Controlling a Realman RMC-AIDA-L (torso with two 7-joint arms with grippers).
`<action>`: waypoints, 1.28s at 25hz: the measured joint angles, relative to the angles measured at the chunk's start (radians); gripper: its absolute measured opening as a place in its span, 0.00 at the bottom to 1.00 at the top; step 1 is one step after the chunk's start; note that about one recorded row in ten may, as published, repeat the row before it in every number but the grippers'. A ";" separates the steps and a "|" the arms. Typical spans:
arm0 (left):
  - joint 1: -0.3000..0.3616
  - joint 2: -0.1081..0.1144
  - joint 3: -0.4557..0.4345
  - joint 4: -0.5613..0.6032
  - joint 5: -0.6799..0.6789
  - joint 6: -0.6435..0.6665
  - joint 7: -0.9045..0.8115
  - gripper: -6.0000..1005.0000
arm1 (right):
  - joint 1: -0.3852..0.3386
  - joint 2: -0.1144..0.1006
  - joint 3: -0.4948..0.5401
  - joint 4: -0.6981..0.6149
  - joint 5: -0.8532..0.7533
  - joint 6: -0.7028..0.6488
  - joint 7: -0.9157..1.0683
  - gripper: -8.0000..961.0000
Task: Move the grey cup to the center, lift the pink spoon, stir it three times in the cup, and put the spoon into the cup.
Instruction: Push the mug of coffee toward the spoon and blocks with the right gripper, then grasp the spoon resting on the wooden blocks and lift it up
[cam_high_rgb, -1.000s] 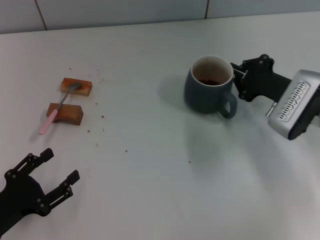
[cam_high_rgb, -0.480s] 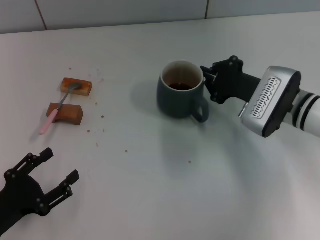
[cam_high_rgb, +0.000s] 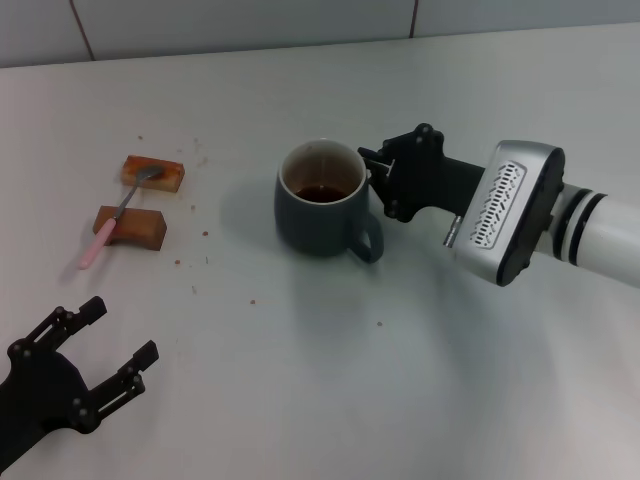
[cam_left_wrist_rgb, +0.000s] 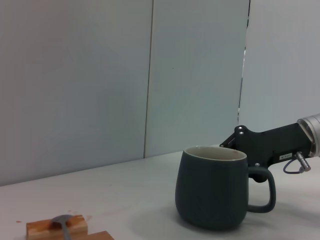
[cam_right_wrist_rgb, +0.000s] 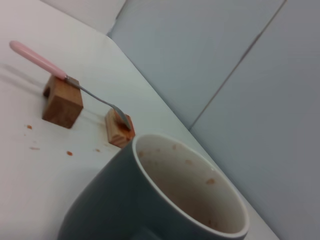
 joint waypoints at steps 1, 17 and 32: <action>0.000 0.000 0.000 0.000 0.000 0.000 0.000 0.81 | 0.002 0.000 0.000 0.004 -0.002 -0.001 0.000 0.04; 0.000 0.000 0.001 0.000 0.000 0.002 0.001 0.81 | -0.017 0.000 0.022 0.016 -0.006 -0.046 0.007 0.04; -0.009 0.001 -0.006 0.003 0.000 0.002 0.001 0.81 | -0.379 -0.013 0.062 -0.209 -0.016 -0.492 0.349 0.04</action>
